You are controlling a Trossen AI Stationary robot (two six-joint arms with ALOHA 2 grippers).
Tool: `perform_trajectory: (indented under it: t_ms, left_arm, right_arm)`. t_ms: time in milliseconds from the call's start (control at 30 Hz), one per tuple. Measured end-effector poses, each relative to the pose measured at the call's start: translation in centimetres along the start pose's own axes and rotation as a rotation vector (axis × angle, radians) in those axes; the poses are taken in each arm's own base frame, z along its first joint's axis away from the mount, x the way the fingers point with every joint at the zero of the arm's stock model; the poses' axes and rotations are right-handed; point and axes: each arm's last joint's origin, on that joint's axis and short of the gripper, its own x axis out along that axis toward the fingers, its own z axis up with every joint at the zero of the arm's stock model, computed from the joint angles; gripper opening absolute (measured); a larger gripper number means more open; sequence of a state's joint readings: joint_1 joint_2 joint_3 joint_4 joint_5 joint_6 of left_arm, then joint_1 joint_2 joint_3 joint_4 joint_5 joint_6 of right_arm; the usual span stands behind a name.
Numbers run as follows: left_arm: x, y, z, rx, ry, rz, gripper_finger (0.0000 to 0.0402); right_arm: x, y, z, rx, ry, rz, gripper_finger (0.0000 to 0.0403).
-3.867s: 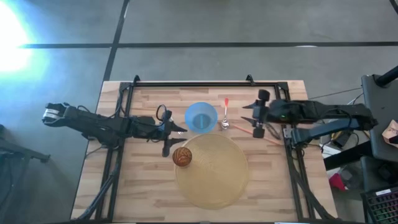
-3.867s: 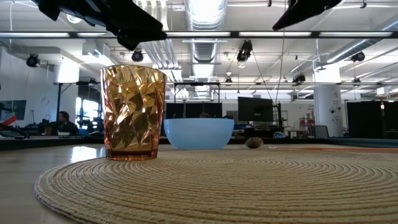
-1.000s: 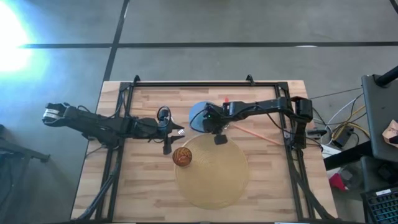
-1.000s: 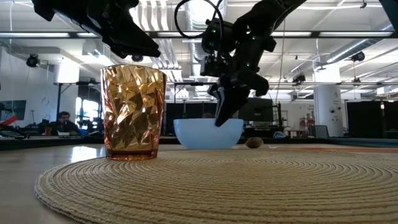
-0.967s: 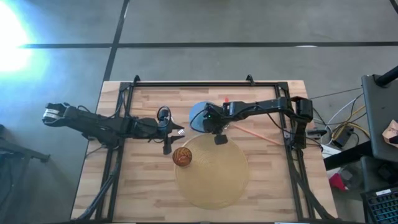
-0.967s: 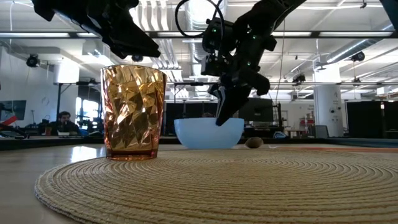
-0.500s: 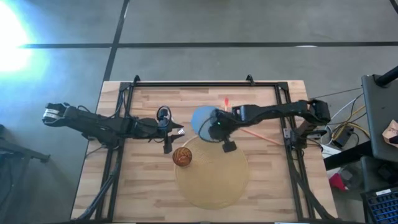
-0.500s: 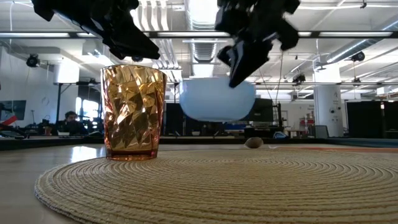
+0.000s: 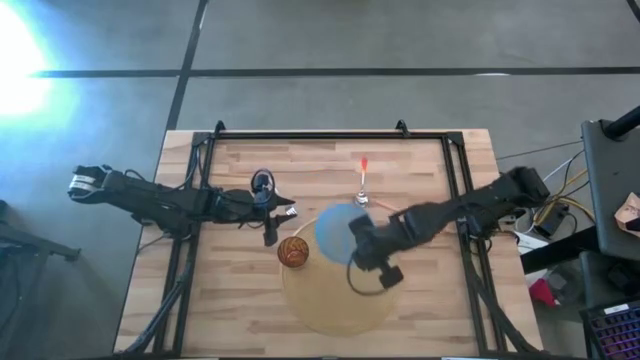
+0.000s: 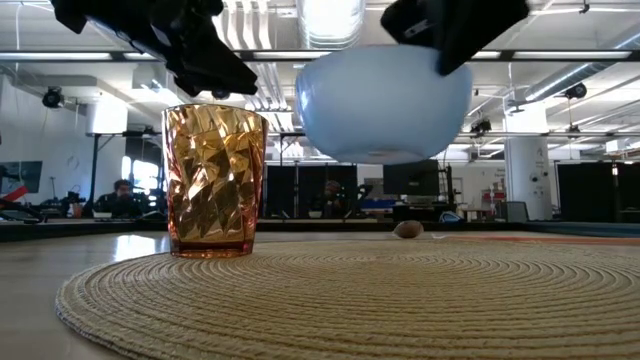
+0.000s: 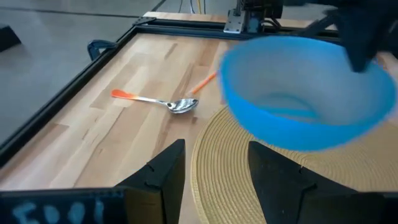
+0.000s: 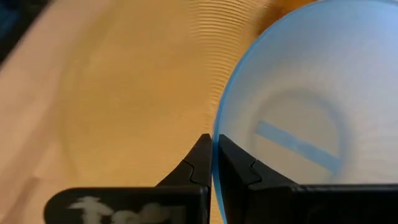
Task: Pick & Place Utensil
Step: Put the blue bowl to the right of the orange cup on the brown mat
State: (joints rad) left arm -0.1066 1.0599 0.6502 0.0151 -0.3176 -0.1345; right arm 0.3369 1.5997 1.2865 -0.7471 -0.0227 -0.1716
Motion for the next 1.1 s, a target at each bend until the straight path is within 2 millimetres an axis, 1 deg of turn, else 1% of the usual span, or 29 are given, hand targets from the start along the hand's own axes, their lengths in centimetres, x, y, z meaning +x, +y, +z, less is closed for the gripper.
perform_trajectory:
  t_ms: [167, 333, 600, 733, 933, 1100]
  left_arm:
    - [0.0, 0.0, 0.0, -0.046, 0.002, 0.001, 0.0168]
    - [0.0, 0.0, -0.1, -0.051, 0.003, 0.001, 0.0168]
    - [0.0, 0.1, -0.1, -0.048, 0.001, 0.026, 0.0168]
    - [0.0, 0.1, -0.2, -0.045, 0.012, 0.028, 0.0168]
    - [0.0, 0.1, -0.3, -0.043, 0.015, 0.027, 0.0168]
    - [0.0, 0.1, -0.3, -0.041, 0.016, 0.027, 0.0168]
  right_arm:
    - [1.3, 3.4, 0.6, -0.136, 0.007, 0.052, 0.0009]
    - [2.7, 5.2, 1.0, -0.253, 0.002, 0.079, 0.0008]
    - [4.8, 6.1, 1.0, -0.294, 0.030, 0.107, 0.0008]
    - [5.7, 6.4, 1.2, -0.300, 0.004, 0.163, 0.0008]
    - [7.2, 6.7, 1.1, -0.294, 0.022, 0.208, 0.0008]
    - [7.6, 6.7, 1.0, -0.296, 0.030, 0.211, 0.0008]
